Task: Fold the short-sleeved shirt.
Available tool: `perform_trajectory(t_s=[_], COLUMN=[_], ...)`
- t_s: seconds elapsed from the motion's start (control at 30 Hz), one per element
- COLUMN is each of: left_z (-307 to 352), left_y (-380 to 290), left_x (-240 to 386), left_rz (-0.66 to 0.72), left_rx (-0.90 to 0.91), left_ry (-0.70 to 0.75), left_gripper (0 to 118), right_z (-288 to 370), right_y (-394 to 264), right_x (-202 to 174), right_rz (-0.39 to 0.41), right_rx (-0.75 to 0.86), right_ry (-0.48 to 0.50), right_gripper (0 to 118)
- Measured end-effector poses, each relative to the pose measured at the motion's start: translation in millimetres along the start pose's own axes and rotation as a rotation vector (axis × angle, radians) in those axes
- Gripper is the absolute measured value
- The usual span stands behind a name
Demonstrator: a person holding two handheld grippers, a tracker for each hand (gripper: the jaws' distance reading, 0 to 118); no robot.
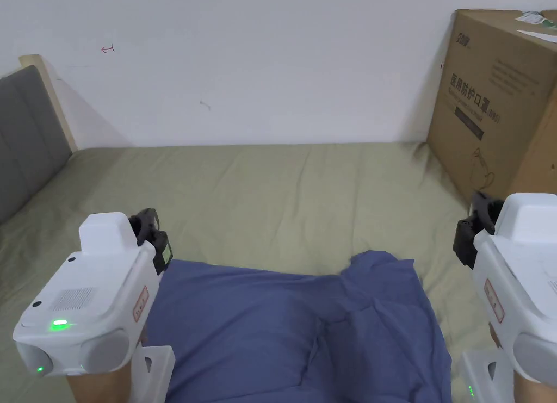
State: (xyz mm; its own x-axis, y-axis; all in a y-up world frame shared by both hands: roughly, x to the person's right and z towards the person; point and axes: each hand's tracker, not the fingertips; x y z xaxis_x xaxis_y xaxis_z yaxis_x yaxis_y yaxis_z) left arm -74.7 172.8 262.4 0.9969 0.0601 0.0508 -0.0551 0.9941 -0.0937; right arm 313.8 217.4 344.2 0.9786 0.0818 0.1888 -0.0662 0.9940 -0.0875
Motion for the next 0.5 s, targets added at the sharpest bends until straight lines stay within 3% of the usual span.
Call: perform_trajectory(t_s=[0.37, 0.5], left_z=[-57, -117], left_y=[-16, -30], left_x=[-10, -21], left_rz=[0.021, -0.01], left_rx=[-0.236, -0.374], left_ry=[-0.088, -0.114], left_gripper=[0, 0], right_z=[-32, -58], right_y=[-11, -19], right_x=[-2, 0], right_rz=[0.012, 0.001], right_rx=[-0.033, -0.078], right_ry=[0.046, 0.056], right_gripper=[0, 0])
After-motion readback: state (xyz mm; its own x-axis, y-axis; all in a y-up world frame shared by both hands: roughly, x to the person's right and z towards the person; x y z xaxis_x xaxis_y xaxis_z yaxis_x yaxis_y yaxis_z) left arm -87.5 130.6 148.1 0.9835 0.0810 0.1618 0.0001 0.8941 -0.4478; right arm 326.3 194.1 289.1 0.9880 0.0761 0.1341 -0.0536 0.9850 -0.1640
